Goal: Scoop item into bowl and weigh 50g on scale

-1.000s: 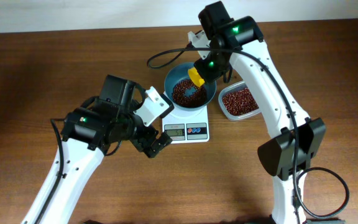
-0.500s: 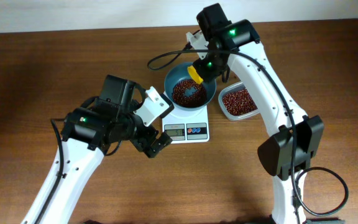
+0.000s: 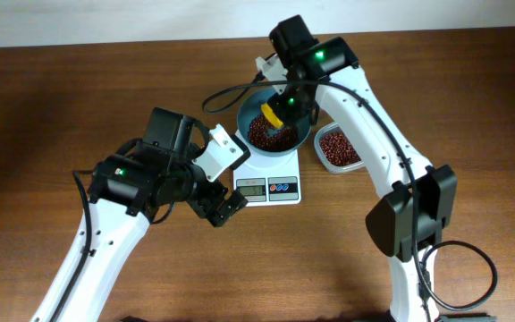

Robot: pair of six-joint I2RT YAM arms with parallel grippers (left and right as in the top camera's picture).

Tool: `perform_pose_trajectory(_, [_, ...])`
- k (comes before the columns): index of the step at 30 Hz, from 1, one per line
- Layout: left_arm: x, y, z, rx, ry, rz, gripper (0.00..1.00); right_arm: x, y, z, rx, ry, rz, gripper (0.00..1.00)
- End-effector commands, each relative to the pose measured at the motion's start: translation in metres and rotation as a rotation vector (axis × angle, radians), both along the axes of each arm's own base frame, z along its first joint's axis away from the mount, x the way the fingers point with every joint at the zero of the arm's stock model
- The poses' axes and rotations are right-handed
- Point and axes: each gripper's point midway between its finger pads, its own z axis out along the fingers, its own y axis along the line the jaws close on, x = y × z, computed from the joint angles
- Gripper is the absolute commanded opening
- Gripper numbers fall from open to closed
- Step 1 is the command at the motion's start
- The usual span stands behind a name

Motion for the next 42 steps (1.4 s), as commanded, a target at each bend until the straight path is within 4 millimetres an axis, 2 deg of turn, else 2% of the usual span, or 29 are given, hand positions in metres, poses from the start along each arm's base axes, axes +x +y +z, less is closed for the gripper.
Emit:
perform_pose_trajectory(1, [0.0,-0.003,0.006,-0.018,-0.005,0.0,0.99,-0.008,0.01,-0.005,-0.004,0.019,0.033,0.04])
perform_pose_trajectory(8, [0.0,-0.003,0.006,-0.018,-0.005,0.0,0.99,-0.03,0.015,-0.009,0.014,0.109,0.055,0.04])
perform_pose_trajectory(17, [0.0,-0.003,0.006,-0.018,-0.005,0.0,0.99,-0.043,0.03,-0.003,0.113,0.163,0.084,0.04])
perform_pose_trajectory(21, [0.0,-0.003,0.006,-0.018,-0.004,0.0,0.99,-0.042,0.031,0.005,0.126,0.149,0.085,0.04])
perform_pose_trajectory(25, [0.0,-0.003,0.006,-0.018,-0.005,0.0,0.99,-0.039,0.018,0.004,0.138,0.178,0.022,0.04])
perform_pose_trajectory(34, [0.0,-0.003,0.006,-0.018,-0.005,0.0,0.99,-0.042,0.023,0.019,0.381,0.28,0.01,0.04])
perform_pose_trajectory(42, [0.0,-0.003,0.006,-0.018,-0.005,0.0,0.99,-0.034,0.011,0.028,0.467,0.3,-0.027,0.04])
